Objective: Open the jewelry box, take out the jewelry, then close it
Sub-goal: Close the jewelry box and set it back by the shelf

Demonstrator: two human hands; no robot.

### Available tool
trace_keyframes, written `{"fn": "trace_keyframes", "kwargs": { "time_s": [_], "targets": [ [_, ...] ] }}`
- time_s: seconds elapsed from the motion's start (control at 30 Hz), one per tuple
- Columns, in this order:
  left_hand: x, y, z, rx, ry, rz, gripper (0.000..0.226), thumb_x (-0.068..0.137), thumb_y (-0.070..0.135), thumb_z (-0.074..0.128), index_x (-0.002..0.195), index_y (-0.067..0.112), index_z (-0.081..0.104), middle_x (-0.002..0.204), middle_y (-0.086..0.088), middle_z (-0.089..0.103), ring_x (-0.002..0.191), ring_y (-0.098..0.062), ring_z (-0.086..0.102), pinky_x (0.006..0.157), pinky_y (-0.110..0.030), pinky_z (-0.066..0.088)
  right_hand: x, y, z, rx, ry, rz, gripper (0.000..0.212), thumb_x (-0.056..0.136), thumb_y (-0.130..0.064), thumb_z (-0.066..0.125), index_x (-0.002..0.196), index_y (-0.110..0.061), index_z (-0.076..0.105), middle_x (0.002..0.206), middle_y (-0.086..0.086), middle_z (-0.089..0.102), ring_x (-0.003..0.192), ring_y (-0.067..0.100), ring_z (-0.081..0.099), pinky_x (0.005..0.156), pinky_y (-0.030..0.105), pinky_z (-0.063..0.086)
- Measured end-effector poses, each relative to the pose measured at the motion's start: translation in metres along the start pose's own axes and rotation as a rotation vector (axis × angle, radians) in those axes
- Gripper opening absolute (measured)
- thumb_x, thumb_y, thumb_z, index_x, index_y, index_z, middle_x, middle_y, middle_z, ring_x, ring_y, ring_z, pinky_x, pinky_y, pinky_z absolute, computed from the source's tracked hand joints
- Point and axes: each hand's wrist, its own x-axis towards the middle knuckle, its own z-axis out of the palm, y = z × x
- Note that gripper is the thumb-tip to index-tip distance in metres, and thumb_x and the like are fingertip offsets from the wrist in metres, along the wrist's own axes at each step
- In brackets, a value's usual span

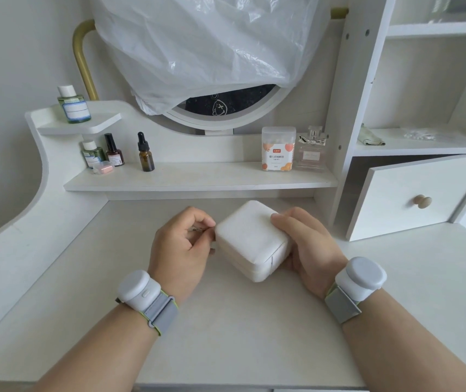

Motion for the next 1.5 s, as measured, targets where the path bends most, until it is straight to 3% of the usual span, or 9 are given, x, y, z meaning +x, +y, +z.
{"fn": "trace_keyframes", "kwargs": {
  "time_s": [0.07,0.17,0.23,0.5,0.73,1.0,1.23,1.33,1.5],
  "targets": [
    [-0.001,0.001,0.0,-0.024,-0.02,-0.01,0.026,0.09,-0.002,0.069,0.078,0.021,0.067,0.074,0.01,0.067,0.063,-0.017,0.07,0.067,-0.036,0.065,-0.003,-0.002,-0.001,-0.023,-0.076,0.019,0.027,0.072,-0.04,0.071,0.085,-0.019,0.061,0.08,0.011,0.055,0.072,0.029,0.054,0.061,0.041,0.044],
    [-0.002,0.002,-0.001,-0.053,-0.06,-0.02,0.031,0.091,-0.004,0.067,0.078,0.024,0.068,0.073,0.002,0.07,0.064,-0.019,0.07,0.067,-0.029,0.062,-0.008,-0.005,-0.002,-0.035,-0.252,0.049,0.036,0.077,-0.035,0.064,0.11,-0.023,0.071,0.086,0.011,0.065,0.071,0.028,0.062,0.052,0.033,0.045],
    [-0.003,0.002,-0.001,-0.056,-0.065,-0.025,0.029,0.091,-0.004,0.066,0.079,0.022,0.069,0.073,-0.001,0.07,0.064,-0.02,0.07,0.065,-0.025,0.059,-0.009,-0.006,-0.001,-0.037,-0.288,0.034,0.038,0.077,-0.034,0.062,0.111,-0.022,0.074,0.078,0.009,0.064,0.062,0.026,0.06,0.046,0.03,0.041],
    [-0.001,0.001,0.002,-0.068,-0.061,-0.049,0.022,0.092,-0.003,0.068,0.087,0.017,0.074,0.08,-0.003,0.076,0.076,-0.015,0.076,0.065,-0.028,0.062,-0.006,-0.004,0.002,0.034,-0.157,0.004,0.036,0.073,-0.026,0.06,0.104,-0.013,0.076,0.072,0.013,0.059,0.052,0.025,0.054,0.04,0.026,0.034],
    [-0.003,0.001,0.001,-0.061,-0.071,-0.043,0.034,0.091,-0.008,0.065,0.088,0.025,0.073,0.075,-0.001,0.074,0.081,-0.012,0.078,0.07,-0.034,0.064,-0.004,-0.003,0.003,0.029,-0.087,-0.026,0.037,0.074,-0.026,0.06,0.105,-0.014,0.076,0.068,0.007,0.063,0.052,0.024,0.054,0.043,0.026,0.033],
    [-0.004,0.003,0.001,-0.032,-0.104,-0.011,0.039,0.09,-0.008,0.066,0.089,0.031,0.067,0.072,-0.002,0.072,0.078,-0.013,0.079,0.074,-0.05,0.063,-0.005,-0.004,0.004,0.054,-0.028,-0.028,0.027,0.09,-0.015,0.054,0.106,-0.014,0.076,0.067,0.006,0.062,0.053,0.023,0.053,0.045,0.025,0.032],
    [-0.006,0.003,0.003,-0.011,-0.16,0.035,0.041,0.089,-0.01,0.067,0.087,0.03,0.058,0.075,-0.006,0.069,0.073,-0.015,0.079,0.072,-0.038,0.061,-0.007,-0.008,0.005,0.074,0.001,-0.047,0.029,0.091,-0.012,0.052,0.102,-0.018,0.078,0.071,0.006,0.067,0.054,0.018,0.057,0.042,0.023,0.036],
    [-0.009,0.003,0.005,-0.006,-0.196,0.05,0.04,0.089,-0.01,0.067,0.087,0.029,0.056,0.077,-0.01,0.066,0.072,-0.015,0.079,0.069,-0.032,0.059,-0.007,-0.009,0.005,0.052,0.036,-0.066,0.029,0.092,-0.014,0.052,0.093,-0.025,0.079,0.076,0.009,0.067,0.062,0.024,0.057,0.048,0.027,0.035],
    [-0.014,0.005,0.007,0.025,-0.271,0.089,0.041,0.089,-0.006,0.067,0.088,0.032,0.054,0.076,-0.007,0.069,0.073,-0.014,0.079,0.072,-0.044,0.062,-0.007,-0.009,0.005,0.042,0.121,-0.084,0.027,0.092,-0.017,0.054,0.089,-0.028,0.078,0.078,0.007,0.068,0.071,0.028,0.056,0.053,0.033,0.036]
  ]
}}
